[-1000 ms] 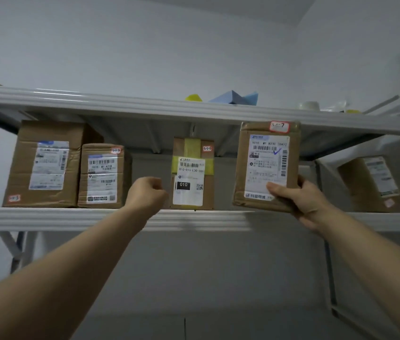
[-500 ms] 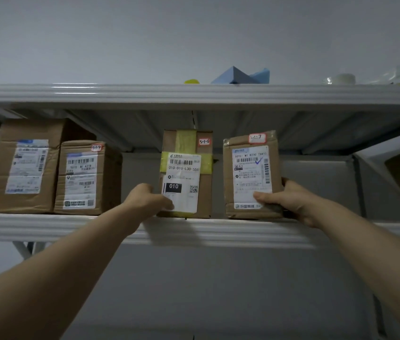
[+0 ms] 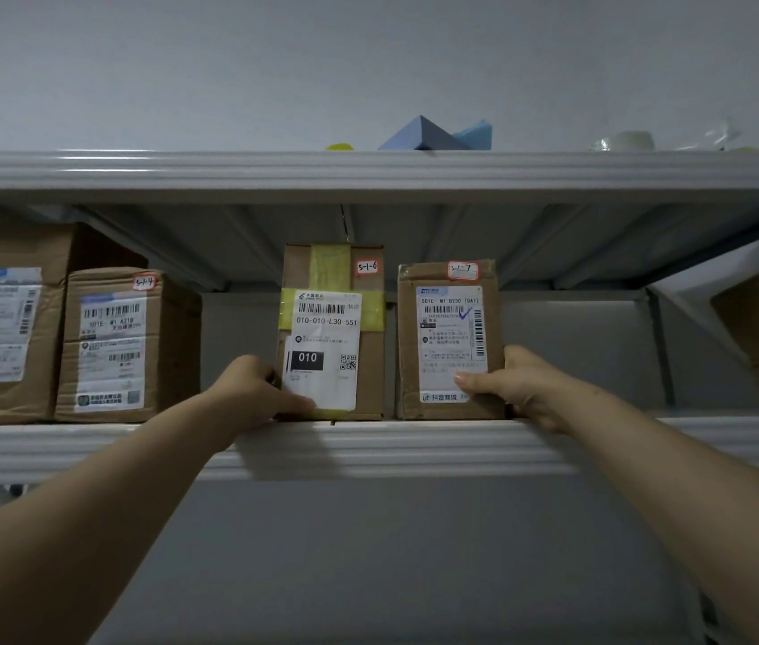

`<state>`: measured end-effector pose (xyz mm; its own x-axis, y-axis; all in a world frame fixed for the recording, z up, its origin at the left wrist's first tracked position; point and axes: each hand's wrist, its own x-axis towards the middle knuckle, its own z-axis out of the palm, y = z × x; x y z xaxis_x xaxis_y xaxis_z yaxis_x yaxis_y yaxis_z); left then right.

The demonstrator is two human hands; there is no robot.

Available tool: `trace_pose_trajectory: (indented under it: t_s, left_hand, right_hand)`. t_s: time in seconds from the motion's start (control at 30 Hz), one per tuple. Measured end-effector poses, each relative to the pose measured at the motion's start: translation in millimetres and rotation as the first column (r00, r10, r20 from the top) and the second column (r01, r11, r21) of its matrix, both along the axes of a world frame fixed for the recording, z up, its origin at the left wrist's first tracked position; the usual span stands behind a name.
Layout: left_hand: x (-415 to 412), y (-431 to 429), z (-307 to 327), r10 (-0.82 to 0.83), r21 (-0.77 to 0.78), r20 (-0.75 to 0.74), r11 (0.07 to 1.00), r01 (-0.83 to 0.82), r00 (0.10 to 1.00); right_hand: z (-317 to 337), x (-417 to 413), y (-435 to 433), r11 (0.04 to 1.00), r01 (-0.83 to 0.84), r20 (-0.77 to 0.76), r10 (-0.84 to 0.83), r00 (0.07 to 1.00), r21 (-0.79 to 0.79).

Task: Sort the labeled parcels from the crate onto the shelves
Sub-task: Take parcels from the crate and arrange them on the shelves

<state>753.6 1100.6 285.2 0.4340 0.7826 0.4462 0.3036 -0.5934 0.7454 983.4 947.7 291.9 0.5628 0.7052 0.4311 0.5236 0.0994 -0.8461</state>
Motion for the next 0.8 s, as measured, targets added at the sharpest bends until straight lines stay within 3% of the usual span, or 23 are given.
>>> trace_pose_trajectory:
  t_s: [0.5, 0.6, 0.7, 0.8]
  left_hand:
    - [3, 3, -6, 0.035, 0.045, 0.057, 0.998, -0.038, 0.998]
    - [3, 1, -11, 0.062, 0.081, 0.141, 0.994, -0.074, 0.988]
    - [-1, -7, -19, 0.121, 0.211, 0.243, 0.962, -0.174, 0.962]
    - [-7, -31, -30, 0.001, 0.368, 0.362, 0.919, -0.144, 0.932]
  right_hand:
    - [-2, -1, 15, 0.996, 0.057, 0.083, -0.051, 0.995, -0.067]
    - [-4, -5, 6, 0.981, 0.188, 0.12, -0.183, 0.976, -0.035]
    - [-15, -15, -11, 0.928, 0.37, 0.152, -0.373, 0.915, 0.05]
    - [-38, -30, -36, 0.872, 0.468, 0.167, -0.487, 0.857, 0.142]
